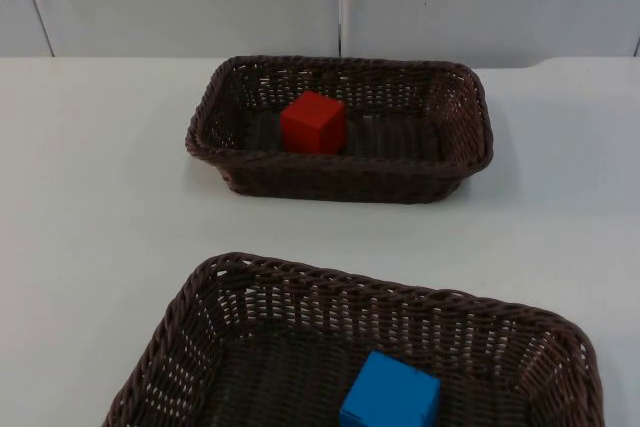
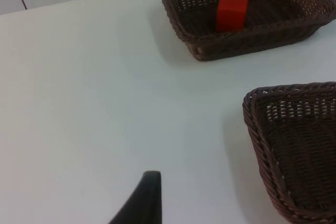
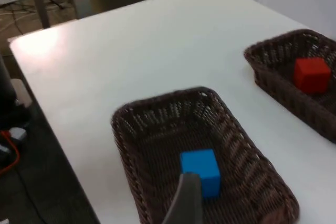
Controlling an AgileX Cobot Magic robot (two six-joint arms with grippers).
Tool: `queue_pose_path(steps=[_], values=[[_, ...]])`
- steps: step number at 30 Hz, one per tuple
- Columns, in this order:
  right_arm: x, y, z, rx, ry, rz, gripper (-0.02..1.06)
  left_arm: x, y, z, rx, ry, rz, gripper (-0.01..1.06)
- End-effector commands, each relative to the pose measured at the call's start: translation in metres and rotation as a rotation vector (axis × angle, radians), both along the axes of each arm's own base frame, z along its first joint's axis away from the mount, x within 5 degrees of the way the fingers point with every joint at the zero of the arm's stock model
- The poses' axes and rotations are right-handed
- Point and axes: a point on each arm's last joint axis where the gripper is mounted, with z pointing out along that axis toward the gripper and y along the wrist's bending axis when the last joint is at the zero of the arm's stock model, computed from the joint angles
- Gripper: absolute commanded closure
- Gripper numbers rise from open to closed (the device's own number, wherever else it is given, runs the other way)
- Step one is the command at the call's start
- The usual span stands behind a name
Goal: Pick up one cube with the left hand and place it into the upper basket. Pick up one cube with the right hand and place it into the lower basket.
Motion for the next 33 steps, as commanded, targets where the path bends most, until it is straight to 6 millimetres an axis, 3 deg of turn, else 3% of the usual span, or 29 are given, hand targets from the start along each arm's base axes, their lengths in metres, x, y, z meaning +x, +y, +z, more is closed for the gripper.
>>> queue_pose_path(steps=[1, 15, 21, 33], values=[[-0.001, -0.005, -0.004, -0.017, 0.016, -0.027, 0.37, 0.000, 0.000, -0.001, -0.004, 0.001, 0.001, 0.00], [-0.018, -0.028, -0.016, -0.008, 0.021, -0.042, 0.37, 0.000, 0.000, -0.001, -0.004, 0.001, 0.001, 0.00], [-0.015, -0.026, -0.031, -0.066, 0.073, -0.059, 0.37, 0.000, 0.000, -0.001, -0.004, 0.001, 0.001, 0.00], [-0.015, -0.026, -0.031, -0.066, 0.073, -0.059, 0.37, 0.000, 0.000, -0.001, -0.004, 0.001, 0.001, 0.00]])
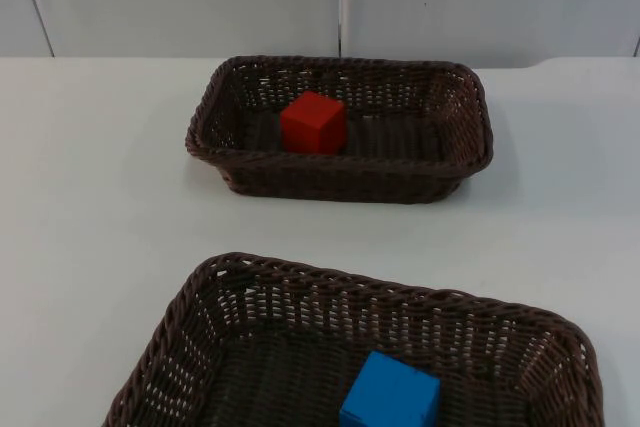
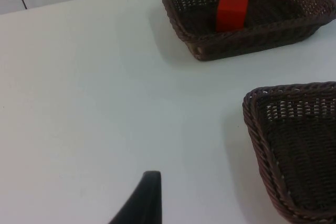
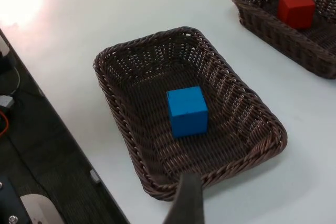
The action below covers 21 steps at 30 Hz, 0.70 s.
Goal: Pick up one cube with the left hand and place it into the upper basket. Pick up one cube with the right hand and place it into the lower basket.
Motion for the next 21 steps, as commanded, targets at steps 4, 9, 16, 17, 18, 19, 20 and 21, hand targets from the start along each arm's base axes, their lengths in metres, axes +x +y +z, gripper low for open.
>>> queue_pose_path(steps=[4, 9, 16, 17, 18, 19, 20, 21], values=[[0.0004, -0.0002, -0.0017, -0.001, 0.003, -0.009, 0.34, 0.0003, 0.0003, -0.0012, -0.004, 0.001, 0.001, 0.00], [0.0004, -0.0002, -0.0017, -0.001, 0.003, -0.009, 0.02, 0.0003, 0.0003, -0.0012, -0.004, 0.001, 0.001, 0.00], [0.0002, -0.0001, -0.0017, 0.000, 0.005, -0.008, -0.01, 0.0003, 0.0003, -0.0012, -0.004, 0.001, 0.001, 0.00], [-0.0002, 0.0002, -0.0017, 0.003, 0.009, -0.005, -0.01, 0.0003, 0.0003, -0.0012, -0.004, 0.001, 0.001, 0.00], [-0.0002, 0.0002, -0.0017, 0.003, 0.009, -0.005, -0.01, 0.0003, 0.0003, -0.0012, -0.004, 0.001, 0.001, 0.00], [-0.0002, 0.0002, -0.0017, 0.003, 0.009, -0.005, -0.01, 0.0003, 0.0003, -0.0012, -0.004, 0.001, 0.001, 0.00], [-0.0002, 0.0002, -0.0017, 0.003, 0.009, -0.005, -0.01, 0.0003, 0.0003, -0.0012, -0.004, 0.001, 0.001, 0.00], [-0.0002, 0.0002, -0.0017, 0.003, 0.009, -0.005, -0.01, 0.0003, 0.0001, -0.0012, -0.005, 0.001, 0.000, 0.00]])
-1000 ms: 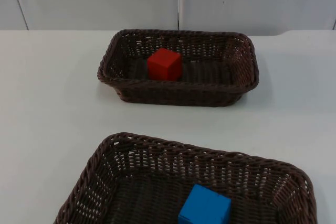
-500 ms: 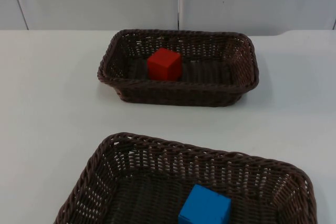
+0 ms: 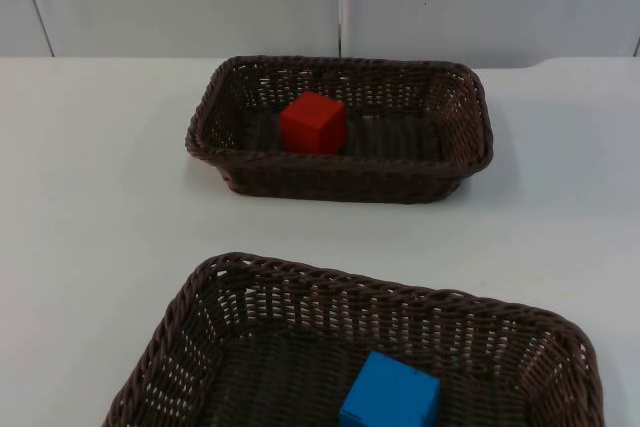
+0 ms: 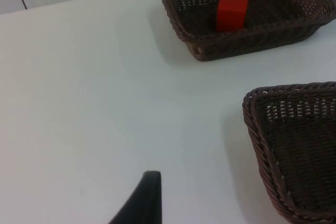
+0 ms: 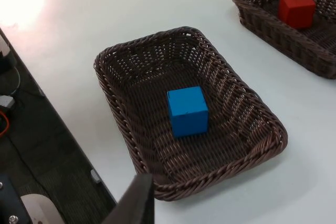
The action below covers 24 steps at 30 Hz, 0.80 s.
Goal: Pick up one cube with the left hand and place it into the upper basket. Pick up one cube with the right hand and place it into the lower basket.
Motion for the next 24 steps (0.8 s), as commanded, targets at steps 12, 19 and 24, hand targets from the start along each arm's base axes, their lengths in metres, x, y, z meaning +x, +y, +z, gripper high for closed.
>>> queue_pose_path(steps=[12, 19, 24], values=[[-0.0002, 0.0002, -0.0017, 0.003, 0.009, -0.005, -0.01, 0.0004, 0.0007, -0.0012, 0.001, 0.000, 0.004, 0.00], [-0.0002, 0.0002, -0.0017, 0.003, 0.009, -0.005, -0.01, 0.0004, 0.0007, -0.0012, 0.001, 0.000, 0.004, 0.00], [-0.0002, 0.0002, -0.0017, 0.003, 0.009, -0.005, -0.01, 0.0005, 0.0009, -0.0012, 0.002, -0.001, 0.005, 0.00]])
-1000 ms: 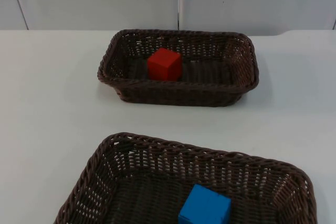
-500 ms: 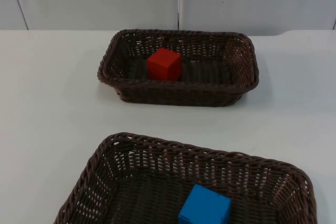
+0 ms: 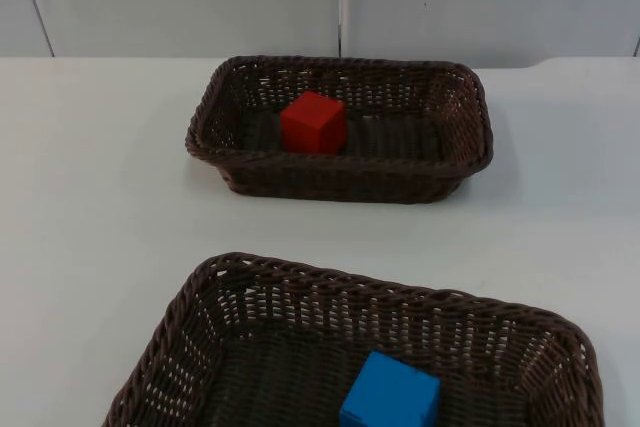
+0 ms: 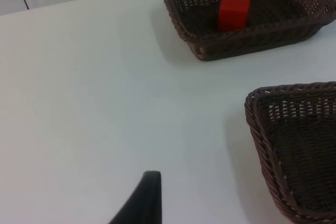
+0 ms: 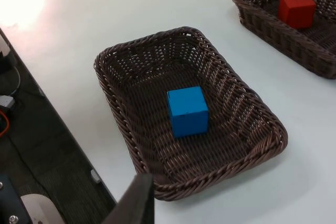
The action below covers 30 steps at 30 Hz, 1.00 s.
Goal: Pick up one cube with the left hand and place it into the upper basket. Pick up one cube with the right hand and place it into the lower basket.
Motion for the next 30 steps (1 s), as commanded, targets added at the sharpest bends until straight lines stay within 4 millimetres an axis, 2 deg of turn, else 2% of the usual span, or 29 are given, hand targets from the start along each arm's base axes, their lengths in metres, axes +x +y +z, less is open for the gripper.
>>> queue_pose_path(steps=[1, 10, 30], values=[[-0.0002, 0.0002, -0.0017, 0.003, 0.009, -0.005, -0.01, 0.0004, 0.0004, -0.0012, -0.002, 0.000, 0.002, 0.00], [-0.0002, 0.0002, -0.0017, 0.003, 0.009, -0.005, -0.01, 0.0006, 0.0009, -0.0012, 0.004, -0.001, 0.022, 0.00], [-0.0003, 0.0003, -0.0017, 0.004, 0.010, -0.004, -0.01, 0.0016, -0.0002, -0.0012, 0.006, -0.001, 0.265, 0.00]])
